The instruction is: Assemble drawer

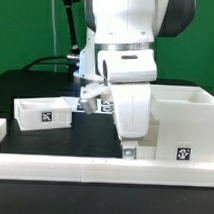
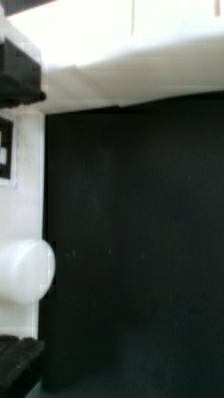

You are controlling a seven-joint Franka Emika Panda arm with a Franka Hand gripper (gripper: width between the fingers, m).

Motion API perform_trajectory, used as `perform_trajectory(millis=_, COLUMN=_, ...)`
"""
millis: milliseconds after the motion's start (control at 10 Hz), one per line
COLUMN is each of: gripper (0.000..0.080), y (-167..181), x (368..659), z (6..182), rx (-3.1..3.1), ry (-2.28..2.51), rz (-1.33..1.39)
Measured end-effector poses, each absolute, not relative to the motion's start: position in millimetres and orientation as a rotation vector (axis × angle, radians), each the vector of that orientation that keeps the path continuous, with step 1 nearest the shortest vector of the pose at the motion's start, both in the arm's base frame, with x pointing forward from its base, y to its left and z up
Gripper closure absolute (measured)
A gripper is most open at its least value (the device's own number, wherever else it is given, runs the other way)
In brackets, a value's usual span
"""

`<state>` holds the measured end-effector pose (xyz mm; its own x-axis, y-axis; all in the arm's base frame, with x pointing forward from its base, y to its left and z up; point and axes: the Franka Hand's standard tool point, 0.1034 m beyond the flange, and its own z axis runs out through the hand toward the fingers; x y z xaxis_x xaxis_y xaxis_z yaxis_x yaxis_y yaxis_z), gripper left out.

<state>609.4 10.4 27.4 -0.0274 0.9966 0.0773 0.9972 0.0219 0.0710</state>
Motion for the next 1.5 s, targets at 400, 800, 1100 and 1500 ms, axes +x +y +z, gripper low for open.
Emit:
perform_trajectory(millis=400, gripper=0.015, y=21.3, x=610.9, z=27.4, rx=-2.178, ry=-2.273, rz=-0.147)
perform_trajectory(millis=800, gripper=0.015, y=28.0, x=611.4, z=27.4, rx=-2.192, ry=-2.27, rz=-0.137)
perform_trajectory(millis=1100, gripper=0.015, y=34.4, x=611.1, z=27.4, rx=-2.204, ry=-2.255, rz=-0.142)
perform_trajectory(millis=1500, gripper=0.015, y=31.4, x=617.4, z=33.7, rx=-2.219, ry=-2.244, rz=-0.087)
